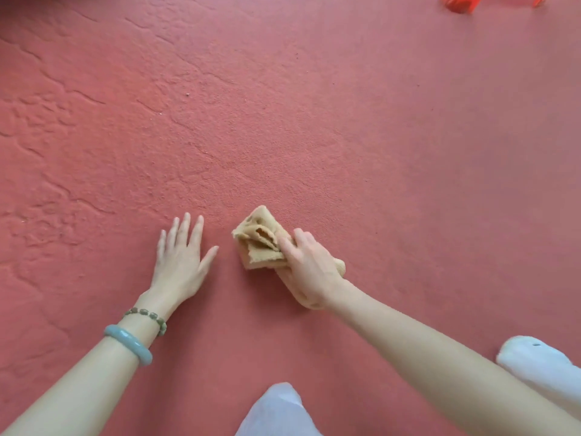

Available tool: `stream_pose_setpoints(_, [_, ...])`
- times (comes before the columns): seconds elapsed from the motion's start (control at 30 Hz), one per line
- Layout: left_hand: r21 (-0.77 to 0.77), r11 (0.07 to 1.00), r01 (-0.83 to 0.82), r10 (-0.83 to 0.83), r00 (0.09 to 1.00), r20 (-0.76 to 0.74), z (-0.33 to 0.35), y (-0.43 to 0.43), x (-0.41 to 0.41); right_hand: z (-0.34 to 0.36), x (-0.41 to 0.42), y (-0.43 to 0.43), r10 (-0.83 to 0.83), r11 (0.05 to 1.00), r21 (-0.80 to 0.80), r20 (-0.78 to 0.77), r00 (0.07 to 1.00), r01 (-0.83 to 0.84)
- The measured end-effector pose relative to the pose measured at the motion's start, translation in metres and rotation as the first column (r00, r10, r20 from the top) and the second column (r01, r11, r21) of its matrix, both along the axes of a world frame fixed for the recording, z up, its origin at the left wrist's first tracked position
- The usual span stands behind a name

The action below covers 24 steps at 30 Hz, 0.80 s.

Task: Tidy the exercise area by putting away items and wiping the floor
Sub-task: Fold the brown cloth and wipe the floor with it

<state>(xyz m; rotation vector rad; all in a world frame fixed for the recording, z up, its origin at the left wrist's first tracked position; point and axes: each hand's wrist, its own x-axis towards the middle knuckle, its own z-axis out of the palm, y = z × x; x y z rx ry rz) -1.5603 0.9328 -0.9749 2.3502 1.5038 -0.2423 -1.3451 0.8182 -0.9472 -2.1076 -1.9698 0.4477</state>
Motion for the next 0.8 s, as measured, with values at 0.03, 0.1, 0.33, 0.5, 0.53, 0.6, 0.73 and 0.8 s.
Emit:
stream_pose_setpoints(0.03, [-0.003,1.0,0.027,-0.026,1.0,0.01,0.0,-0.009,0.01,0.001,0.019,-0.003,-0.099,0.994,-0.046,-0.048,0.994,0.097])
stream_pose_setpoints(0.1, [-0.009,0.998,0.061,-0.061,0.998,0.028,0.0,-0.021,0.034,-0.001,0.062,-0.011,-0.256,0.964,-0.09,-0.063,0.965,0.25])
stream_pose_setpoints(0.33, [-0.003,0.983,0.186,-0.185,0.98,0.071,-0.007,-0.041,0.126,0.004,0.242,-0.09,-0.601,0.778,-0.095,0.172,0.78,0.621])
stream_pose_setpoints(0.5, [-0.001,0.975,0.223,-0.222,0.974,0.052,-0.011,-0.048,0.164,0.009,0.318,-0.13,-0.825,0.504,-0.11,0.23,0.515,0.857])
stream_pose_setpoints(0.53, [0.0,0.975,0.223,-0.223,0.974,0.05,-0.012,-0.047,0.169,0.008,0.318,-0.124,-0.837,0.486,-0.106,0.229,0.497,0.867])
stream_pose_setpoints(0.6, [0.009,0.974,0.225,-0.225,0.974,0.038,-0.013,-0.045,0.175,0.003,0.3,-0.099,-0.823,0.516,-0.096,0.22,0.524,0.851])
stream_pose_setpoints(0.73, [0.019,0.978,0.206,-0.207,0.976,0.061,-0.013,-0.043,0.181,-0.008,0.223,-0.023,-0.69,0.699,-0.087,0.177,0.702,0.71])
stream_pose_setpoints(0.8, [0.016,0.981,0.195,-0.195,0.978,0.076,-0.013,-0.042,0.184,-0.009,0.174,0.012,-0.584,0.8,-0.098,0.106,0.805,0.592])
